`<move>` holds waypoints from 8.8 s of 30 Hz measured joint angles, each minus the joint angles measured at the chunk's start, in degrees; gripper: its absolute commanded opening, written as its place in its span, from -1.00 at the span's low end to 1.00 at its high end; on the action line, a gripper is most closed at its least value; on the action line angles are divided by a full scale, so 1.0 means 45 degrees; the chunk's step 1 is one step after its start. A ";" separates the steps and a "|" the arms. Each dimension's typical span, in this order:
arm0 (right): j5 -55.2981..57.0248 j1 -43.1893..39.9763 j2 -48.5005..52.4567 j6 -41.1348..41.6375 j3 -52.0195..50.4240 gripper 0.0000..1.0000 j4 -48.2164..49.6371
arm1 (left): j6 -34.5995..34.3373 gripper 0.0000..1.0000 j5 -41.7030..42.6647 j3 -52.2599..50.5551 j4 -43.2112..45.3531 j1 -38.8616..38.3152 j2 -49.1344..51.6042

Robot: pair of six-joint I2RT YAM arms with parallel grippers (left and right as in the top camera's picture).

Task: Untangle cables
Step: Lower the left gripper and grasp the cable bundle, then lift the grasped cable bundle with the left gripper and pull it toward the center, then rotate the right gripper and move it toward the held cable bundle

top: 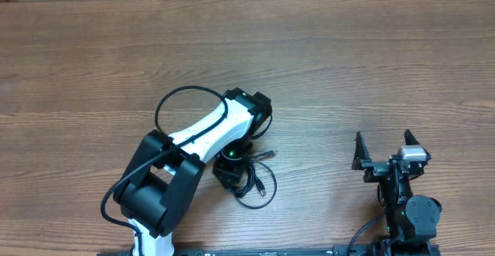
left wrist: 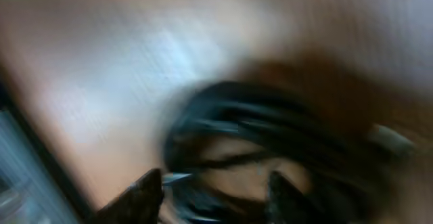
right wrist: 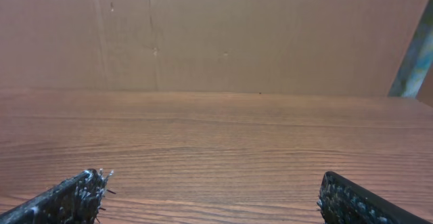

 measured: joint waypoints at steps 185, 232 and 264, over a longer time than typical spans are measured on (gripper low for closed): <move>0.0005 0.0000 0.0000 0.0000 0.0000 1.00 -0.0005 | 0.9452 -0.91 -0.1462 -0.6625 0.6295 -0.0151 -0.9836; 0.0005 0.0000 0.0000 0.0000 0.0000 1.00 -0.0005 | -0.1224 0.02 -0.4721 -0.6674 0.4697 0.0010 -0.7159; 0.0000 -0.0005 0.0000 -0.0005 0.0000 1.00 -0.0005 | 0.4090 -0.91 -0.4454 -0.6241 0.5328 0.0534 -1.0088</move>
